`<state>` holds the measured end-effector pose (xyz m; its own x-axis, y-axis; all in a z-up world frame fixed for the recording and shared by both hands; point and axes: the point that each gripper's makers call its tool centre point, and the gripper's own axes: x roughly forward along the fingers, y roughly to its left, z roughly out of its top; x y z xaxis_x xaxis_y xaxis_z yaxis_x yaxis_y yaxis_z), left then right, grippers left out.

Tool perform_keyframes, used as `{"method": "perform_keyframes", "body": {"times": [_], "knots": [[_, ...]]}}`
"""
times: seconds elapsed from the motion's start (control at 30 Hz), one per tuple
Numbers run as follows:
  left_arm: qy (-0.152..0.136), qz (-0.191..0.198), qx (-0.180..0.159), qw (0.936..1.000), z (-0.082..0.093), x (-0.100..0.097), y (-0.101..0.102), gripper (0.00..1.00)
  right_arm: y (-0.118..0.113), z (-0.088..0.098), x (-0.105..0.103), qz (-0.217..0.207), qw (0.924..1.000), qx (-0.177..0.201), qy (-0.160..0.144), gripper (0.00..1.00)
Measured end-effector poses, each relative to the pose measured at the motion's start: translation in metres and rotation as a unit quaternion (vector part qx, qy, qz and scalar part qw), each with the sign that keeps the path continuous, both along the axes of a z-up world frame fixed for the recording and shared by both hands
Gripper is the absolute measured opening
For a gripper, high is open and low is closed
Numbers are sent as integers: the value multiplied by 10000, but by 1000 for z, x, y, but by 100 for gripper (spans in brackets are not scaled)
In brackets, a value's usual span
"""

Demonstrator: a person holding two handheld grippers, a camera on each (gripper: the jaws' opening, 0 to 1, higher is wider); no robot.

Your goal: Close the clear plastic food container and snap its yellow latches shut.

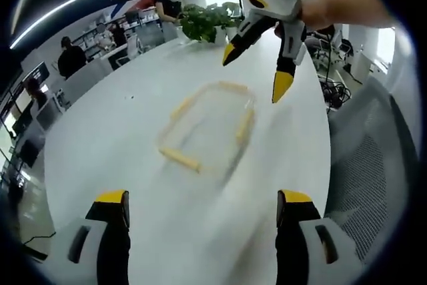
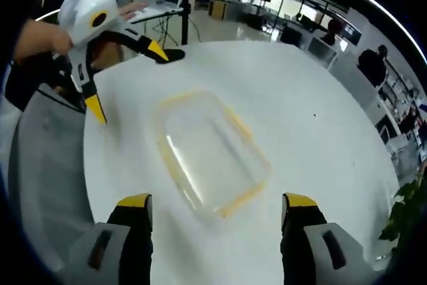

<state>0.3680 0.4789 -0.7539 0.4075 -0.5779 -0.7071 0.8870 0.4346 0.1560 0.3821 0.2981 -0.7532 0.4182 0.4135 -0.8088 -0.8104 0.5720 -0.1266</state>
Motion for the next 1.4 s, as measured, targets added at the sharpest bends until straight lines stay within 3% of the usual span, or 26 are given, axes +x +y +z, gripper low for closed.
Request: {"method": "perform_keyframes", "body": {"times": [0.63, 1.4], "knots": [[22, 328, -325, 9989, 1, -24, 23, 93, -14, 2, -16, -424, 9982, 385, -193, 79], [-55, 657, -882, 9939, -2, -51, 20, 94, -16, 7, -60, -851, 9871, 1188, -651, 81]]}}
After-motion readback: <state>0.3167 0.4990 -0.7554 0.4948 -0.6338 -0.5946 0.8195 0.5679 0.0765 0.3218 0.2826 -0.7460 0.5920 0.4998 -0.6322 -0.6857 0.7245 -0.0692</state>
